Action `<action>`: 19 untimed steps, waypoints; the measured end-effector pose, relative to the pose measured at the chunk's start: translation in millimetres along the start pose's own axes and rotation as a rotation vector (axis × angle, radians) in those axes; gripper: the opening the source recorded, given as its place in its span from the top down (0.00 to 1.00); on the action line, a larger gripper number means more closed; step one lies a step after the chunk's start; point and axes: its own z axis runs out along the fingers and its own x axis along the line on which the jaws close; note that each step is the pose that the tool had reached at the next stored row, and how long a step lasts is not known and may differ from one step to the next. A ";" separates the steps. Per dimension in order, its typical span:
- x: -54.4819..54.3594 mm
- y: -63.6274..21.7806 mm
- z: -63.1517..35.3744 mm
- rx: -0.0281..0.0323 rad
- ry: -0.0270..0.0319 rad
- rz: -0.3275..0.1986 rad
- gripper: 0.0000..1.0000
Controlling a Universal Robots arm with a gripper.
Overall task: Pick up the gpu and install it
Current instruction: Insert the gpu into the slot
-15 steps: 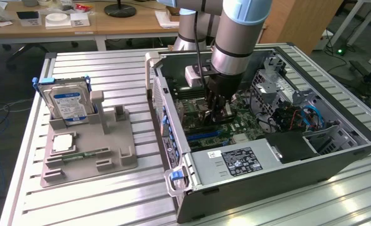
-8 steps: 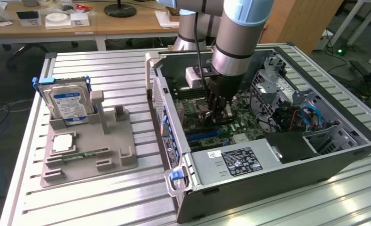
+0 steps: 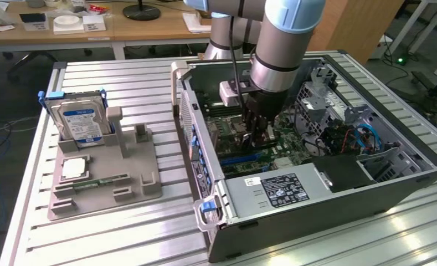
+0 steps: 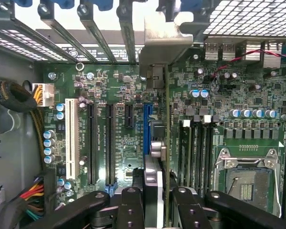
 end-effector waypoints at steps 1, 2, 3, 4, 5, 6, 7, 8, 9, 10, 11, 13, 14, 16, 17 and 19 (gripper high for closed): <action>0.6 0.1 0.1 0.0001 -0.0001 0.002 0.72; 1.0 0.4 0.4 0.0002 -0.0001 0.005 0.72; 1.1 0.6 0.7 0.0002 -0.0001 0.010 0.72; 1.2 0.8 0.9 0.0003 -0.0001 0.015 0.72; 1.3 0.9 1.0 0.0004 0.0000 0.019 0.72; 1.3 1.0 1.1 0.0003 0.0003 0.021 0.72; 1.4 1.2 1.3 0.0004 0.0002 0.022 0.72; 1.5 1.3 1.5 0.0004 0.0000 0.023 0.72; 1.6 1.6 1.8 0.0005 0.0000 0.023 0.72; 1.6 2.1 1.9 0.0005 0.0001 0.023 0.72; 1.7 2.6 2.2 0.0005 0.0001 0.023 0.72; 1.7 3.6 2.6 0.0004 0.0002 0.023 0.72; 1.9 3.7 2.7 0.0004 0.0001 0.023 0.72; 3.3 3.7 2.8 0.0003 0.0003 0.023 0.72; 4.2 3.7 2.9 0.0004 0.0003 0.023 0.72; 5.9 3.7 3.1 0.0004 0.0003 0.024 0.72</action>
